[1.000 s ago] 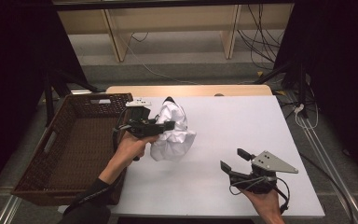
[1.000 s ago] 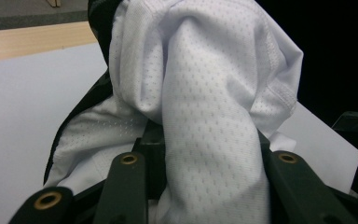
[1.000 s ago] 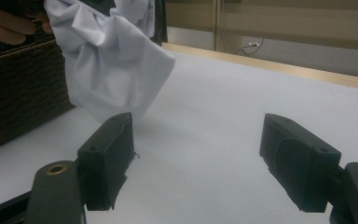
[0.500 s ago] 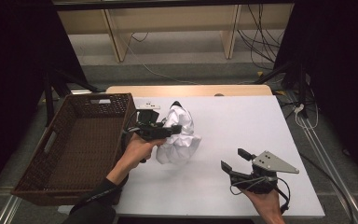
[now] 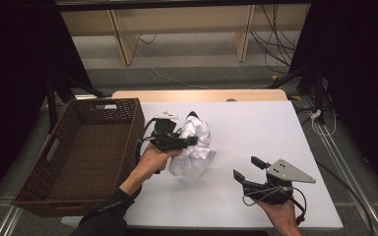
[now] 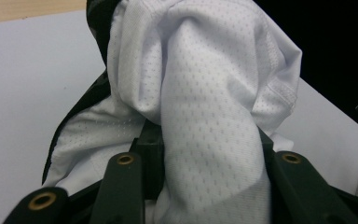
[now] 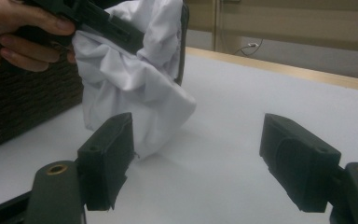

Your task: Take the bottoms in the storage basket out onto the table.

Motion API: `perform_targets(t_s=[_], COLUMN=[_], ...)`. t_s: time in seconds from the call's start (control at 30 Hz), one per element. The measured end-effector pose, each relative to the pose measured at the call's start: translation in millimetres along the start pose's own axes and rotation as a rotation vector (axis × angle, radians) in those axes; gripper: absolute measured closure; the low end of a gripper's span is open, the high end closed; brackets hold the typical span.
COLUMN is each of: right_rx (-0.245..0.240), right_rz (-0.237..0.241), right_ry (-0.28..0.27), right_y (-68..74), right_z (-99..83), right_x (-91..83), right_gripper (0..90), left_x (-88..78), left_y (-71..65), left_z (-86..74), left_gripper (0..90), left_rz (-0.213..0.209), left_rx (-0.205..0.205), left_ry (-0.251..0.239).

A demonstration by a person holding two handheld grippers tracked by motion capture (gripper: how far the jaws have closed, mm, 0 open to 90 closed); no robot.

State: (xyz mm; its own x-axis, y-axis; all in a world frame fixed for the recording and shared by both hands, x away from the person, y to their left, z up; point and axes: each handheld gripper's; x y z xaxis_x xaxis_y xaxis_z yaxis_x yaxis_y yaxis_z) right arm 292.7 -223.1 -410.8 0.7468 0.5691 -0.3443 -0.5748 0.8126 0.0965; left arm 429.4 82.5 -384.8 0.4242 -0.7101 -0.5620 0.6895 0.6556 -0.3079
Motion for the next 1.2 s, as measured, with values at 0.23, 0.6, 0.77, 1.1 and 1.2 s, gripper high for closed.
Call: perform_targets(t_s=[0.23, 0.6, 0.77, 1.1, 1.2], right_rx=[-0.003, -0.007, -0.014, -0.018, -0.019], right_rz=[0.001, -0.001, 0.001, 0.000, 0.000], right_ry=[0.003, 0.002, 0.006, 0.004, 0.004], right_y=[0.5, 0.8, 2.0, 2.3, 2.6], right_z=[0.1, 0.2, 0.1, 0.0, 0.0], right_x=[-0.6, -0.9, -0.4, -0.4, -0.3], right_gripper=[27.1, 27.1, 27.2, 27.2, 27.2], left_x=[17.4, 29.7, 37.2, 32.8, 29.6], left_y=[0.4, -2.9, -3.2, -3.2, -3.9], left_z=[-11.1, -20.2, -25.7, -21.0, -19.1], left_gripper=[59.0, 53.7, 49.7, 27.4, 23.6], left_rz=[0.010, 0.028, 0.040, 0.034, 0.032], left_rx=[0.010, 0.053, 0.049, 0.010, 0.012], left_ry=[0.069, 0.121, 0.142, 0.131, 0.122])
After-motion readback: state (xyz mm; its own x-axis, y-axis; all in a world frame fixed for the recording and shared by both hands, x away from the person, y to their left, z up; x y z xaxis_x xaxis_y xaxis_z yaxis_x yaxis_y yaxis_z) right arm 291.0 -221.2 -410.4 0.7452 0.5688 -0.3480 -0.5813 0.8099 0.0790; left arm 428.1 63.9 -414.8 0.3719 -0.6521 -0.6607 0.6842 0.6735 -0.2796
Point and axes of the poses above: each handheld gripper's, and its own axes: x roughly forward along the jaws, z roughly out of its top, y roughly to its left, and after that the axes turned 2 degrees about x, right-handed
